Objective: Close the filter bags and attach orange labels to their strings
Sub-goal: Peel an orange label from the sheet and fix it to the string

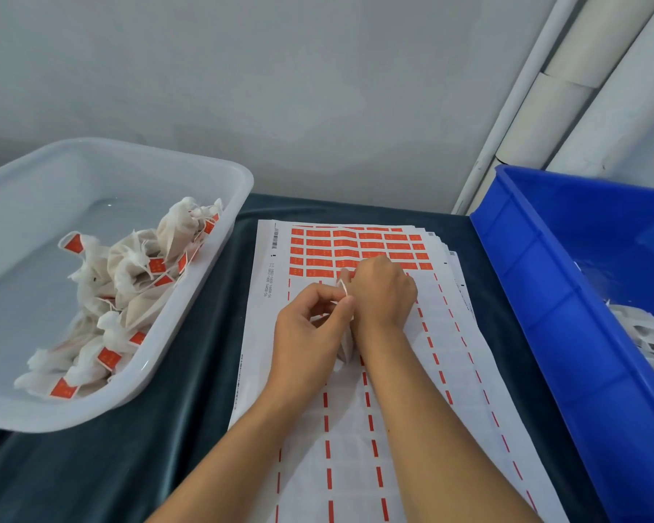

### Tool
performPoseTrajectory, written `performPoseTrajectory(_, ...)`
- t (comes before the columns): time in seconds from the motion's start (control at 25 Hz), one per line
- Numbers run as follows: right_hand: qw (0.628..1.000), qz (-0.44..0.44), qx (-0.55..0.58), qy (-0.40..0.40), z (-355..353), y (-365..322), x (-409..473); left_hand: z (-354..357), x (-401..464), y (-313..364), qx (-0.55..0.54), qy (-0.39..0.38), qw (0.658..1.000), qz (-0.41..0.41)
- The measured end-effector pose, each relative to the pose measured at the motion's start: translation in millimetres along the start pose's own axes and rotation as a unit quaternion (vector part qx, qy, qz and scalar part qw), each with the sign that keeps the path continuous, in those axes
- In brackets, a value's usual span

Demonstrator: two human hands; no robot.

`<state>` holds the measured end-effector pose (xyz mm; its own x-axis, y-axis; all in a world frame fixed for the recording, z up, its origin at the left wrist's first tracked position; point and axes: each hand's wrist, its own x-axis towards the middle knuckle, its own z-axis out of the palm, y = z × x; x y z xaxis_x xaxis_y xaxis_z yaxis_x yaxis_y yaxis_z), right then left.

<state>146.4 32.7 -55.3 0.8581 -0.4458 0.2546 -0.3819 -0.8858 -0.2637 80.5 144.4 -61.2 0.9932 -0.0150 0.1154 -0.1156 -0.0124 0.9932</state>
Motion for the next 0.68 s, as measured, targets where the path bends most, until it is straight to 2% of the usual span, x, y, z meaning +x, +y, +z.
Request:
performPoseTrajectory(0.4, 1.000, -0.004, 0.030, 0.005, 3, -3, 3, 0, 0, 1, -0.013, 0.007, 1.000, -0.010)
performPoseTrajectory(0.68, 0.996, 0.035, 0.070, -0.046, -5, -1, 20, 1, 2, -3, -0.004, 0.003, 1.000, -0.011)
